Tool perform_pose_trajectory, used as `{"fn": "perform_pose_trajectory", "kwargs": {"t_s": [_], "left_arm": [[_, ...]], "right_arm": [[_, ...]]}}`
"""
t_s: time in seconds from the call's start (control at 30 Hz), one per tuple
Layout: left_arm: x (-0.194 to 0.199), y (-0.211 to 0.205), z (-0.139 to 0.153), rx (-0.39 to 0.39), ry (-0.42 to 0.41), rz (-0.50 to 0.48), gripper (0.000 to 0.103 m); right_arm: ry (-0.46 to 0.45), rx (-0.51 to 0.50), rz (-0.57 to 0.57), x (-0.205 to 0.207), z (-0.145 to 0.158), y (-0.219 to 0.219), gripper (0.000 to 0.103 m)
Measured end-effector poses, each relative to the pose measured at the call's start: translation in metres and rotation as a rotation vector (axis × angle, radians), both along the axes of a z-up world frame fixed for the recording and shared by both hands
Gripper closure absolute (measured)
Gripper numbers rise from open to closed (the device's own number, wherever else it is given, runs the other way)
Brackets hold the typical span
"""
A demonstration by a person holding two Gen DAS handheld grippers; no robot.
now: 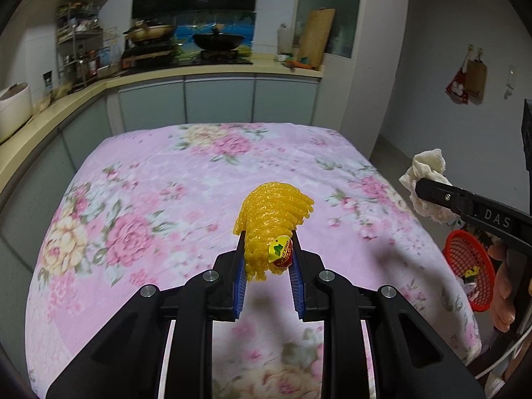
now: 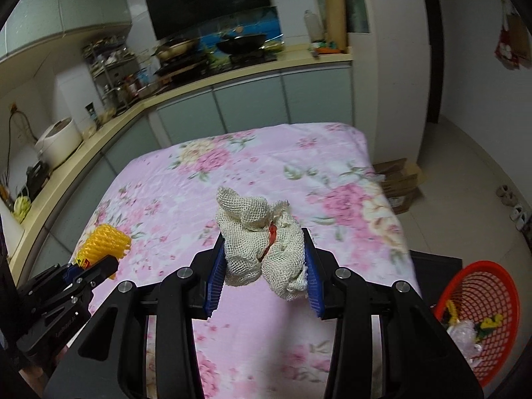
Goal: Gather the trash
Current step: 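Carry the yellow sponge and beige gloves over the red basket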
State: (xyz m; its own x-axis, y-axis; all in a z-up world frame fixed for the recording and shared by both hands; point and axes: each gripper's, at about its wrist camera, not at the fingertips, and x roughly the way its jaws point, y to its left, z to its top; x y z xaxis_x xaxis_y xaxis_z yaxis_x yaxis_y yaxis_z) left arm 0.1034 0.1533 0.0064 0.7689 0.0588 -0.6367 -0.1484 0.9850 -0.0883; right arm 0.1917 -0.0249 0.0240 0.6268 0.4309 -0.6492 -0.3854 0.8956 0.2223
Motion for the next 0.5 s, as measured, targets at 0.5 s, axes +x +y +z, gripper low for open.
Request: {"fn": "perform_pose_trajectory", "kwargs": {"t_s": [0.5], "left_arm": [[0.029,-0.058,0.011,0.006,-0.013,-0.148,0.081]], "right_arm": [[-0.023,0.028,-0.146,-0.005,0.010,-0.068,0.063]]}}
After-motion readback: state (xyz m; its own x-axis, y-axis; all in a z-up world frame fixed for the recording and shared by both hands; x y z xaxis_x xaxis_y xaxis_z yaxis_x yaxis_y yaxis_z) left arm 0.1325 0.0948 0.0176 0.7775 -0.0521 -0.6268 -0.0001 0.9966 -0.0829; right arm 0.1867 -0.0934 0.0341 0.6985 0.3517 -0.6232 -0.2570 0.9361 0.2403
